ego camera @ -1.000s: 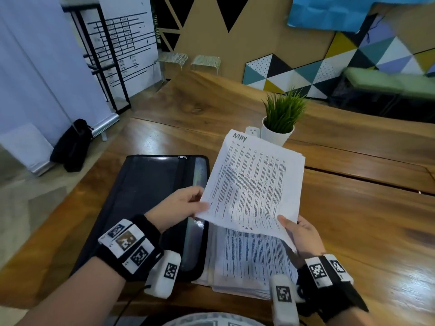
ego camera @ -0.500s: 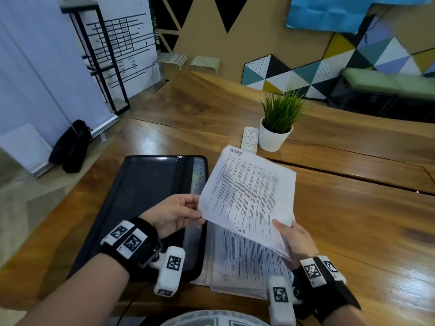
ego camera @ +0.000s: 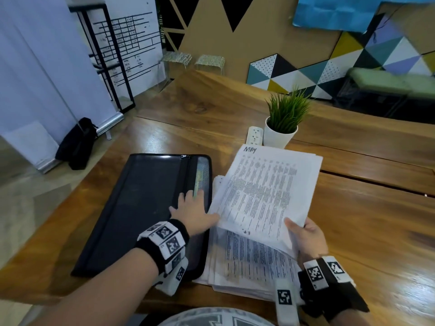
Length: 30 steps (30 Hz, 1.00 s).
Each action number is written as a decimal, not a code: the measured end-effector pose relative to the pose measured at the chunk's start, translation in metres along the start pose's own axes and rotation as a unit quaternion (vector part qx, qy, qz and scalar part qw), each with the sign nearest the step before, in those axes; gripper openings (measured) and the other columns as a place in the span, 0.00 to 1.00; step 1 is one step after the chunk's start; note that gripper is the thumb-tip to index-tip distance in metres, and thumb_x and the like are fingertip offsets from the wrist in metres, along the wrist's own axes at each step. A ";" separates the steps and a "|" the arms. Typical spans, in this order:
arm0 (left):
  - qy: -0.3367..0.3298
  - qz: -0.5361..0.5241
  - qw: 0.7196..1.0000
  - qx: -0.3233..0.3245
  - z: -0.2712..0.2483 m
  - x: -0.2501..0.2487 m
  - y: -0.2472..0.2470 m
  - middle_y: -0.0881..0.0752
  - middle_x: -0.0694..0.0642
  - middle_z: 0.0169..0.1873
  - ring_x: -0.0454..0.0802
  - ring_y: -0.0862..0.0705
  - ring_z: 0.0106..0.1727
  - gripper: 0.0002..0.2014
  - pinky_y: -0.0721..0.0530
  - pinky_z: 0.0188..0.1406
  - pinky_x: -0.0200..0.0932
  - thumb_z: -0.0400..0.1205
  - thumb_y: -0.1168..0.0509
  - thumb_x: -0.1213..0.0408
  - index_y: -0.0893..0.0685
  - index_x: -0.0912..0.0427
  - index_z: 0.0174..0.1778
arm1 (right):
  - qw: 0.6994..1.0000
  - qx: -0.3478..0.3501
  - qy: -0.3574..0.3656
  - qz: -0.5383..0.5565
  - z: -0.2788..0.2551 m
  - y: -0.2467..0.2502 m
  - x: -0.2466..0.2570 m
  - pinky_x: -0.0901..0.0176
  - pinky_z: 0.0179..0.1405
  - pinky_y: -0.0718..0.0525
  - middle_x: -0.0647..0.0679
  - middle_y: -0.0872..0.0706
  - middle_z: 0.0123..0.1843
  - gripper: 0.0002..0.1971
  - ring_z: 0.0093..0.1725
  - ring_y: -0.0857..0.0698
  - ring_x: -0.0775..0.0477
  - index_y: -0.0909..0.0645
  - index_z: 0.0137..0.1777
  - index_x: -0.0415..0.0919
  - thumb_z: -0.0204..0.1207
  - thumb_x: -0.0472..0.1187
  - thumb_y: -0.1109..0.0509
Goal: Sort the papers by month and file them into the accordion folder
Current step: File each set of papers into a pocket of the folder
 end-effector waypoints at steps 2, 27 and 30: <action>0.055 0.064 0.996 0.041 -0.005 0.001 -0.012 0.63 0.62 0.83 0.70 0.60 0.82 0.58 0.46 0.71 0.79 0.69 0.35 0.31 0.64 0.51 0.83 | 1.000 -0.006 0.016 0.002 -0.004 0.005 0.008 0.39 0.57 0.17 0.46 0.12 0.55 0.07 0.56 0.14 0.40 0.16 0.51 0.49 0.73 0.42 0.29; -0.047 -0.295 0.952 -0.071 -0.054 0.041 0.135 0.27 0.43 0.72 0.46 0.28 0.67 0.34 0.31 0.66 0.45 0.78 0.47 0.80 0.31 0.46 0.78 | 0.975 0.031 0.088 -0.200 -0.018 0.011 0.052 0.42 0.47 0.14 0.52 0.11 0.44 0.09 0.43 0.13 0.45 0.19 0.55 0.47 0.77 0.37 0.34; -0.062 -0.315 0.941 -0.108 -0.064 0.052 0.153 0.28 0.44 0.74 0.42 0.35 0.77 0.35 0.37 0.78 0.49 0.74 0.45 0.82 0.26 0.47 0.75 | 0.975 0.043 0.096 -0.197 -0.020 0.007 0.060 0.48 0.46 0.15 0.53 0.11 0.46 0.10 0.46 0.13 0.48 0.19 0.54 0.51 0.77 0.37 0.33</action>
Point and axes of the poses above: each hand's wrist, its own z-axis towards the middle knuckle, its own y-axis out of the back of the hand, x = y × z, the point moved 7 cm from there along z, towards the middle knuckle
